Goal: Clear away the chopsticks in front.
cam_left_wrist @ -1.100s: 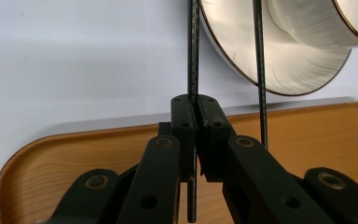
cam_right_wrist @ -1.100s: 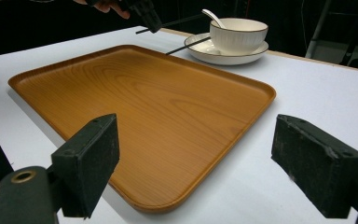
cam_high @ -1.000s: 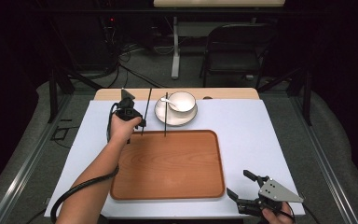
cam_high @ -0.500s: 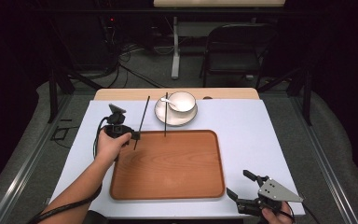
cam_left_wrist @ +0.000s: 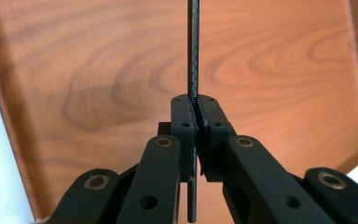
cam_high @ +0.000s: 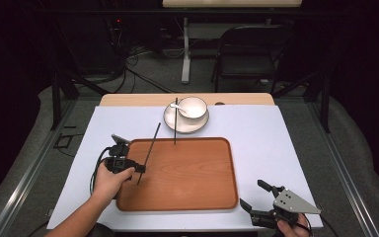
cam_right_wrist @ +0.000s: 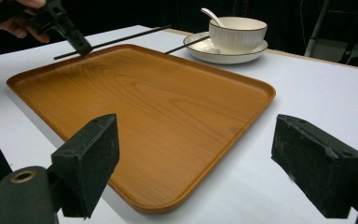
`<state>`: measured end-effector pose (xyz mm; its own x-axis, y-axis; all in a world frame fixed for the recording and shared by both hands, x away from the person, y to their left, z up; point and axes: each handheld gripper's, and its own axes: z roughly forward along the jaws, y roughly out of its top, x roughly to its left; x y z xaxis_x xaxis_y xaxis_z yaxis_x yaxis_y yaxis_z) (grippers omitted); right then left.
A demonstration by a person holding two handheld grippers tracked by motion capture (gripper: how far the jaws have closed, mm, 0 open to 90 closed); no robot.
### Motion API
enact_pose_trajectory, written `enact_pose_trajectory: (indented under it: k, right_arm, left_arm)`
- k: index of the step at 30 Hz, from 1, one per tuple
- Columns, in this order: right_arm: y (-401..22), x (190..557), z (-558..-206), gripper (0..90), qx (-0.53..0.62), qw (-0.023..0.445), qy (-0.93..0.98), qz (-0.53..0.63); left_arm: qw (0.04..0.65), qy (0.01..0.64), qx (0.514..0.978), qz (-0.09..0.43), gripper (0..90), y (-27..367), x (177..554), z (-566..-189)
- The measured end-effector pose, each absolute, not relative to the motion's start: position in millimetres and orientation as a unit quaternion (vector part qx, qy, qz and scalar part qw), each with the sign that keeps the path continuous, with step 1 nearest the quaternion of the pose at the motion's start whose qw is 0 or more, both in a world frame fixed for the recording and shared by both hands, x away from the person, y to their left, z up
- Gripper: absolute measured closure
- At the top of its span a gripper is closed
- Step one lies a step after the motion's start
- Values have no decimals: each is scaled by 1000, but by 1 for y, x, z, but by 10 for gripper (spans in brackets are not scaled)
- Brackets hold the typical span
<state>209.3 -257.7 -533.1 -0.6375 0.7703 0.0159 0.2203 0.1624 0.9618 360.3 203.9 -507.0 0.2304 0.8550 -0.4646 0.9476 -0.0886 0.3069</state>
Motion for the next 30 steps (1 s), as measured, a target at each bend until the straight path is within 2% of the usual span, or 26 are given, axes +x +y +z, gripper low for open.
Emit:
enact_pose_trajectory:
  k: [11,30]
  right_arm:
    - [-258,209,-533,144,347,251,717,550]
    - [-258,209,-533,144,347,253,716,550]
  left_arm:
    - [252,620,740,-69,863,211,330,-519]
    - [228,631,737,-76,861,214,328,-531]
